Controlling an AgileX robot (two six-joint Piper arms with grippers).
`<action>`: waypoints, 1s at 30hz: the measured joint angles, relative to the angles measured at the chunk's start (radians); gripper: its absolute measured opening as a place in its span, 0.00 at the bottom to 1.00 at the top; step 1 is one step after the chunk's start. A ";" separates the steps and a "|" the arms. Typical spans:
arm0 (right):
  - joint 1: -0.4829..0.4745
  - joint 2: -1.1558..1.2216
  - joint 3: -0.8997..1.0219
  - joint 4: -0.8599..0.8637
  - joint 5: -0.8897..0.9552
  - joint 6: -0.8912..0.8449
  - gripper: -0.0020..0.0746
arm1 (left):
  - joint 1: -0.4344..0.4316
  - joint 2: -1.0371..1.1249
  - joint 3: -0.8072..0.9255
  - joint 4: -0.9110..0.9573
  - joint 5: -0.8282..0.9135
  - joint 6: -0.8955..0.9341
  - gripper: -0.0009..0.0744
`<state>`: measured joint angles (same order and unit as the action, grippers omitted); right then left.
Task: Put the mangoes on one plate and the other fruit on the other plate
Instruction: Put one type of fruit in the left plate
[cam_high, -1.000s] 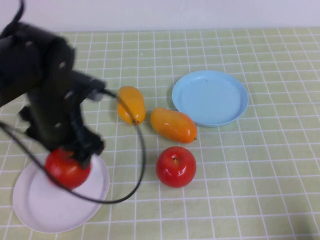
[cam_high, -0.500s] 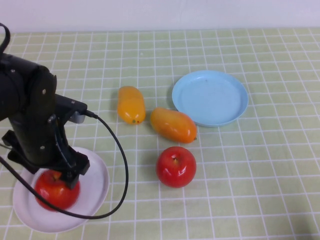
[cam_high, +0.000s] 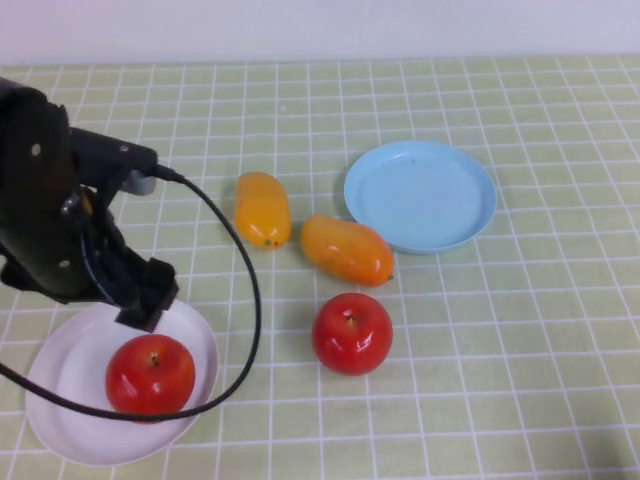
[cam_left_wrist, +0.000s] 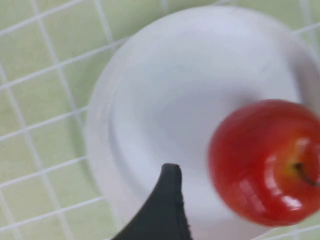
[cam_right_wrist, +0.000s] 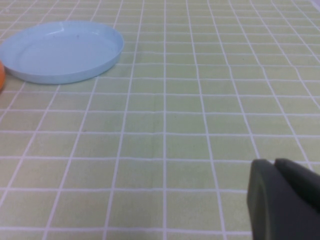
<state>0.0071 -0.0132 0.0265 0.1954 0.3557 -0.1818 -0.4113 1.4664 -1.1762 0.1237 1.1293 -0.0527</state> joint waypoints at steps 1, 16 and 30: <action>0.000 0.000 0.000 0.000 0.000 0.000 0.00 | -0.007 -0.003 -0.002 -0.008 -0.002 0.000 0.90; 0.000 0.000 0.000 0.000 0.000 0.000 0.00 | -0.386 0.179 -0.098 -0.115 -0.286 0.171 0.90; 0.000 0.000 0.000 0.000 -0.002 0.000 0.00 | -0.416 0.343 -0.245 -0.064 -0.235 0.179 0.90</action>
<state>0.0071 -0.0132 0.0265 0.1954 0.3539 -0.1818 -0.8278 1.8092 -1.4216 0.0599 0.8947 0.1267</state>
